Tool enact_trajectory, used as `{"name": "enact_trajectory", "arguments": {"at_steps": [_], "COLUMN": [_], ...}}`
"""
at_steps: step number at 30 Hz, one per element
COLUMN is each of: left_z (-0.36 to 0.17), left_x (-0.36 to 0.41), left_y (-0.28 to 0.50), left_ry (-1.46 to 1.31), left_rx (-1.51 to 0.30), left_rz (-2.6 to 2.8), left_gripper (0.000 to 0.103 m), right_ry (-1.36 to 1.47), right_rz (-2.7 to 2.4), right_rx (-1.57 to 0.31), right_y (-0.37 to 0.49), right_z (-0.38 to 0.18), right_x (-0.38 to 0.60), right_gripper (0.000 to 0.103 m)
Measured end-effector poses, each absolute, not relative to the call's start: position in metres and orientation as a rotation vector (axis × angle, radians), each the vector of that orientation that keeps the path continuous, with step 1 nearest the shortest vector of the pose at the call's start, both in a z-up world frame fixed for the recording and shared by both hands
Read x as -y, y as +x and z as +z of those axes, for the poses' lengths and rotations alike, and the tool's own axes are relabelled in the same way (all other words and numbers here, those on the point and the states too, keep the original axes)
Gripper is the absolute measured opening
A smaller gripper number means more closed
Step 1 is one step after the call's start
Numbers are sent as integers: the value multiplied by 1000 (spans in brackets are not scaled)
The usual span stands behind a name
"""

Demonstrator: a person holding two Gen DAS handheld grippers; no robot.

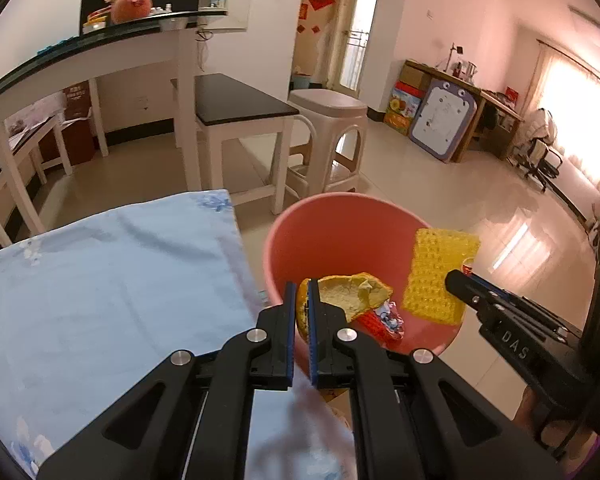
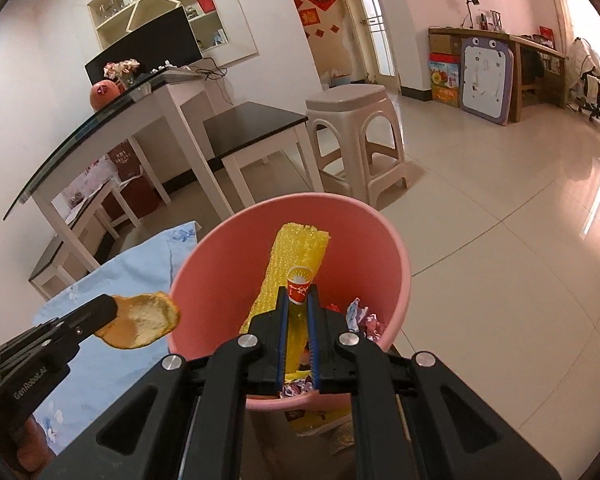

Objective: Collect trash
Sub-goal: 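Carry the bread crust and yellow foam net over the pink bucket, then open the left tool to drop the bread while the right tool releases the yellow net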

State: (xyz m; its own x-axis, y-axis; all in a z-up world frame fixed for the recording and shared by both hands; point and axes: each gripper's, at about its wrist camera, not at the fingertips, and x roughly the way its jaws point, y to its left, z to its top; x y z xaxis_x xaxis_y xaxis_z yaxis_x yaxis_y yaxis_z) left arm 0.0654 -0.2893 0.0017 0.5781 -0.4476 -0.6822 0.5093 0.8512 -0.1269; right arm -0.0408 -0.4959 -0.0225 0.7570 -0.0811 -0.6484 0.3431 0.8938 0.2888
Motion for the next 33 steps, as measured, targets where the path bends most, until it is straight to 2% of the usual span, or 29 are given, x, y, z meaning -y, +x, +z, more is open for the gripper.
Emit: {"name": "enact_trajectory", "arguments": {"at_steps": [28, 31, 33], "left_z": [-33, -34, -33], "left_x": [322, 322, 321], "left_y": [87, 90, 89], "left_ry": [121, 123, 117], "left_rx": [-859, -864, -866], "left_rz": [-585, -586, -591], "left_gripper": [5, 8, 15], "right_ry": [374, 373, 373], "right_rz": [-264, -265, -264], "right_rx": [-732, -731, -732], "right_y": [-24, -23, -24], "right_z": [-43, -44, -44], "right_x": [494, 494, 494], "right_gripper": [10, 10, 10]}}
